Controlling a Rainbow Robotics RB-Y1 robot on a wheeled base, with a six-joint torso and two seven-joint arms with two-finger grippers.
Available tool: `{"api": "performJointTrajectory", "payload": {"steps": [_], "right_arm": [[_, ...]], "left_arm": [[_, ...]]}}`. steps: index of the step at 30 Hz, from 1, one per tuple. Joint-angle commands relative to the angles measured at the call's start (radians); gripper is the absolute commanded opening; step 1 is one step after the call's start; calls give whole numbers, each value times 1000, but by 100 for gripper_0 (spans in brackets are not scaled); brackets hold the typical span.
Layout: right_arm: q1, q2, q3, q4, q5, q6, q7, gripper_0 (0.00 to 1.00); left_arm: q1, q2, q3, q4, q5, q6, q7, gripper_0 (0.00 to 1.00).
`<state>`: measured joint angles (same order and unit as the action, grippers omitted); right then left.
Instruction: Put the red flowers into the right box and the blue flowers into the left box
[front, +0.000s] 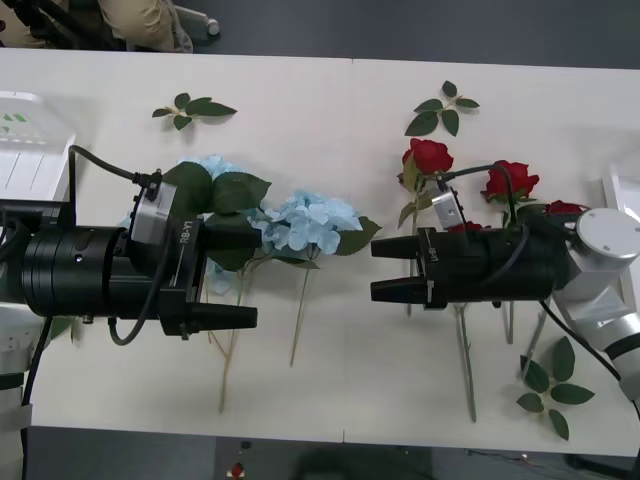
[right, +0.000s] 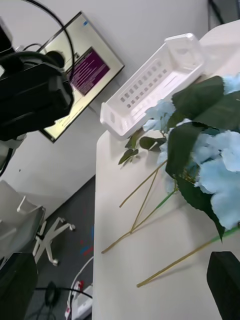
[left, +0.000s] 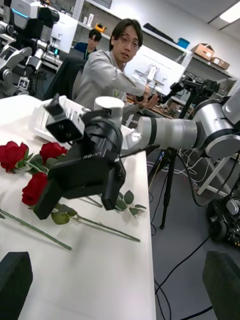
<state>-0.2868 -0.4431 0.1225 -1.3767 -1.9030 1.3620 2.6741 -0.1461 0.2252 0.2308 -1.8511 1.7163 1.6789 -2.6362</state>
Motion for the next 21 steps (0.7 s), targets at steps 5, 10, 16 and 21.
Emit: {"api": "performJointTrajectory", "payload": {"steps": [5,10,16,21], "right_arm": [[-5,-126,20,-62,-1,5,31,100],[1,-247,17,-206,76,2,-326,100],[41,-381,-26,-400,233,-35,-864,100],[74,-407,-98,-436,391,-32,-1175,100]], "left_arm": [[46,6,-8,50,45,-22,-42,100],[31,97,12,29,109,-45,107,100],[23,290,119,-161,66,-48,697,100],[30,399,102,-169,-113,-41,1050,100]]}}
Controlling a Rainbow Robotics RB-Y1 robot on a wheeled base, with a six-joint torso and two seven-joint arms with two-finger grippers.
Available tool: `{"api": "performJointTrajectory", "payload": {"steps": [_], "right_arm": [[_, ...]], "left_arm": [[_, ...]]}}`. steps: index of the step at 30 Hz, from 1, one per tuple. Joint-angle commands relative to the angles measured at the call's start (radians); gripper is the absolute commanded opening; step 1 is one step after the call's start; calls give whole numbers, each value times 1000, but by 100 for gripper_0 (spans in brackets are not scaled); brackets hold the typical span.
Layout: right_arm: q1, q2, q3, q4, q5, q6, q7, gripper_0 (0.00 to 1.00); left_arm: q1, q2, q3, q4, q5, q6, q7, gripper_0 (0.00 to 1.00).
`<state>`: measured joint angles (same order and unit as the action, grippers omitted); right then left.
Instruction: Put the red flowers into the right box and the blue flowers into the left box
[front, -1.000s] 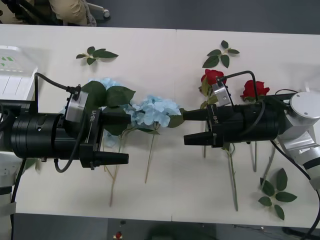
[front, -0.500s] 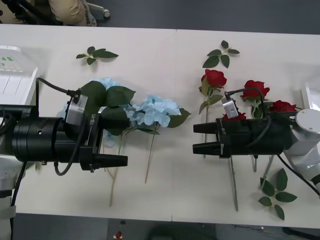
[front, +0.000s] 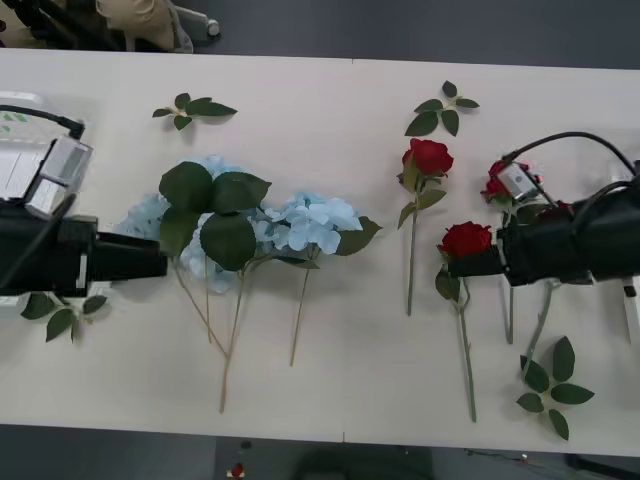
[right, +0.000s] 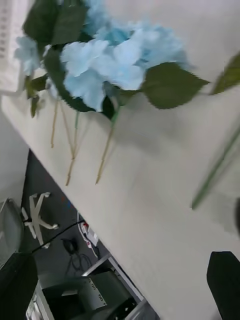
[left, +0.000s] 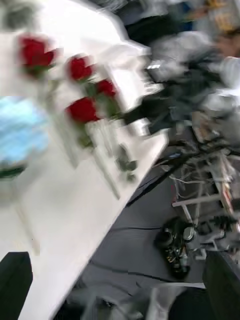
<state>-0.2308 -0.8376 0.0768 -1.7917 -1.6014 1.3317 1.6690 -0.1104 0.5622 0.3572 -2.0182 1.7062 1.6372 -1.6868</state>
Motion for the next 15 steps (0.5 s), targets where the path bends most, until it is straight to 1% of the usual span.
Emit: {"api": "performJointTrajectory", "payload": {"steps": [1,4,6,8,12,15], "right_arm": [[19,-14,-61,-15,117,-2,-199,100],[16,-17,-72,15,190,-3,-310,100],[13,-26,-72,23,235,-3,-364,100],[14,-49,-75,26,337,-3,-443,100],[14,-57,-74,52,448,-3,-499,100],[13,-64,-74,98,514,-17,-509,100]], "left_arm": [[-3,71,-34,4,-148,3,160,100],[-2,76,-66,52,-306,0,340,100],[-3,76,-86,78,-381,-16,391,100],[-11,76,-127,136,-477,-62,458,100],[-32,74,-158,202,-513,-129,544,100],[-71,65,-172,237,-536,-143,633,100]]}}
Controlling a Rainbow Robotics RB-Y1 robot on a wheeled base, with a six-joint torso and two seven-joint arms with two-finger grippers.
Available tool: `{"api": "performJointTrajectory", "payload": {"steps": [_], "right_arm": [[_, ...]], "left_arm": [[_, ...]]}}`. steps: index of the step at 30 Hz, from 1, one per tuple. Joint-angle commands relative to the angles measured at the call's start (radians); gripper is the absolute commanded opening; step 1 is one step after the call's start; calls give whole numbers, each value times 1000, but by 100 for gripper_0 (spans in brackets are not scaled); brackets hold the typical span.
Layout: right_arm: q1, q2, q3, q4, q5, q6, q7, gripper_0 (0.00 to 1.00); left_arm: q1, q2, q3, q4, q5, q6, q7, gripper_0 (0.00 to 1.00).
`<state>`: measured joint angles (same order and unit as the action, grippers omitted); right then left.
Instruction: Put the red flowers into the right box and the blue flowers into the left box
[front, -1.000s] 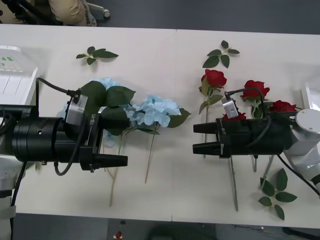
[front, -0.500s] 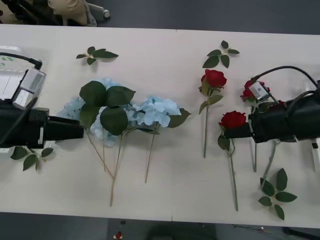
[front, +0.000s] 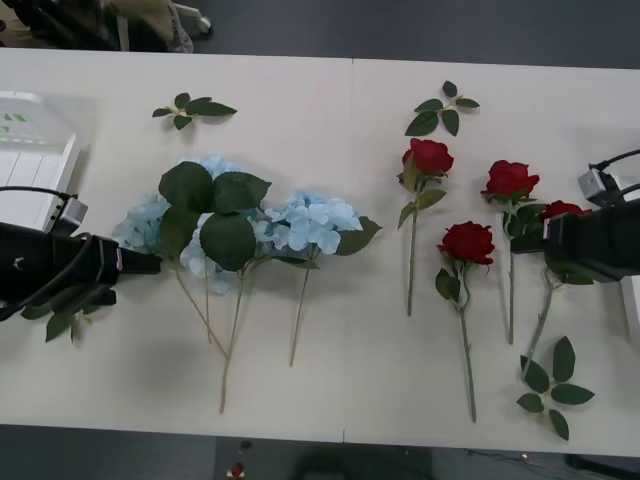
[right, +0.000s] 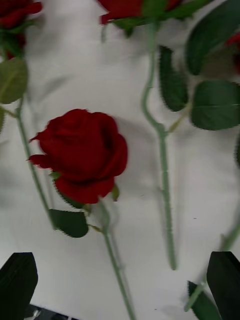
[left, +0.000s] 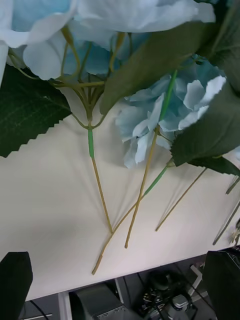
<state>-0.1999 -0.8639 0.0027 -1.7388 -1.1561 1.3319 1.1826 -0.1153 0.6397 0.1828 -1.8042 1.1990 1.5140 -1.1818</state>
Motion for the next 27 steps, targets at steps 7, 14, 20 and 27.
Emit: {"api": "performJointTrajectory", "payload": {"steps": [7,14,20,27], "right_arm": [[-24,-46,5,173,145,-86,-14,100],[-81,-46,95,317,145,-183,-9,100],[-131,-37,187,386,147,-264,-18,100],[-185,0,263,466,151,-339,-17,93]], "left_arm": [[-156,-15,-137,37,-256,-18,183,100],[-236,-17,-278,117,-377,-35,179,100],[-262,-15,-333,213,-397,-104,162,100],[-340,-26,-399,342,-424,-127,146,100]]}}
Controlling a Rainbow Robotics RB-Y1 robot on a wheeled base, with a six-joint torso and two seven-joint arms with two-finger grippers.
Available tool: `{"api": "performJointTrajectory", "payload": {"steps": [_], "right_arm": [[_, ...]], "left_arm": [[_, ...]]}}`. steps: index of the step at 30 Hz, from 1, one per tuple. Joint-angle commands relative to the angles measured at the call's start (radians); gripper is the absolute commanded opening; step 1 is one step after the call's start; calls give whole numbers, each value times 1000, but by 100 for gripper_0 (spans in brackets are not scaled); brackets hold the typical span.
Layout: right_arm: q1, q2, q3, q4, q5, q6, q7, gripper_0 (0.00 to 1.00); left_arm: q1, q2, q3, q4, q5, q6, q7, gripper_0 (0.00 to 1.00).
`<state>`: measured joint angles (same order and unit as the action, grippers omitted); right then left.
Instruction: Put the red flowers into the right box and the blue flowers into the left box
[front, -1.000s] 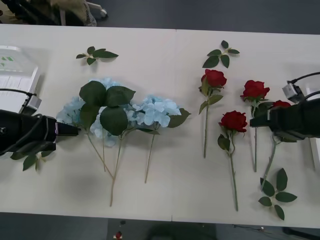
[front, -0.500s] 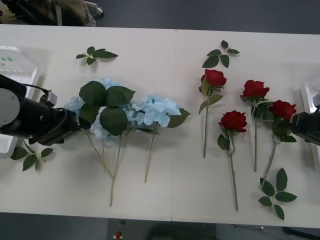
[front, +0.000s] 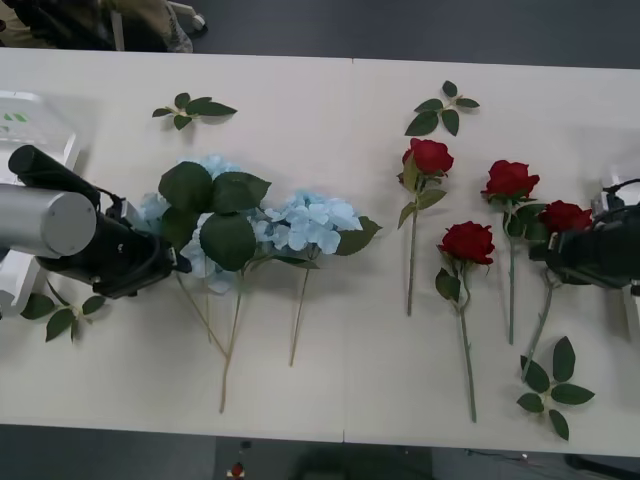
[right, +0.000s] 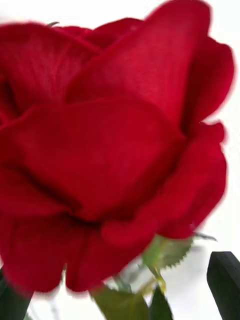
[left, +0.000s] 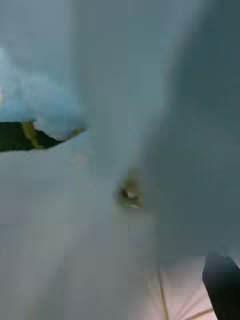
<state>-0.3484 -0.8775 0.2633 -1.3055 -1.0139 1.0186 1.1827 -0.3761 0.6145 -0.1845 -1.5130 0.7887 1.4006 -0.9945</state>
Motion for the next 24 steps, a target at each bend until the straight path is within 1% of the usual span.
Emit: {"api": "performJointTrajectory", "payload": {"steps": [1,2,3,5,7,8,9,10,11,12,13,14,20,22,24], "right_arm": [[-43,23,5,48,11,-29,-18,83],[-46,28,5,57,12,-28,-14,78],[-47,31,5,61,15,-29,-14,67],[-50,32,10,80,28,-28,-18,35],[-52,32,14,94,32,-32,-18,11],[-52,32,17,98,35,-38,-17,3],[-52,32,16,107,37,-46,-12,0],[-52,32,17,114,37,-55,-11,0],[-52,32,16,118,37,-61,-9,0],[-53,31,16,123,38,-64,-11,0],[-53,32,16,127,38,-66,-9,0],[-53,31,16,127,40,-69,-9,0],[-66,23,8,126,21,-69,-9,0],[-72,12,-13,104,-11,-38,-15,0],[-70,-6,-75,58,-55,31,-8,0]], "left_arm": [[-98,-9,-44,80,-17,-18,-41,100],[-113,-18,-52,103,-20,-22,-41,100],[-126,-24,-59,125,-25,-25,-42,100],[-155,-41,-76,169,-37,-40,-42,100],[-164,-52,-85,189,-62,-48,-42,100],[-165,-55,-92,192,-80,-51,-42,100],[-165,-61,-101,192,-106,-57,-42,100],[-165,-64,-110,194,-123,-63,-42,75],[-165,-65,-118,192,-137,-66,-42,44],[-165,-67,-125,194,-149,-68,-42,18],[-165,-67,-130,194,-161,-69,-42,8],[-165,-67,-133,194,-169,-71,-44,1],[-167,-59,-125,192,-201,-71,-61,0],[-165,-50,-116,189,-198,-69,-67,0],[-167,-36,-108,169,-195,-46,-76,0]]}}
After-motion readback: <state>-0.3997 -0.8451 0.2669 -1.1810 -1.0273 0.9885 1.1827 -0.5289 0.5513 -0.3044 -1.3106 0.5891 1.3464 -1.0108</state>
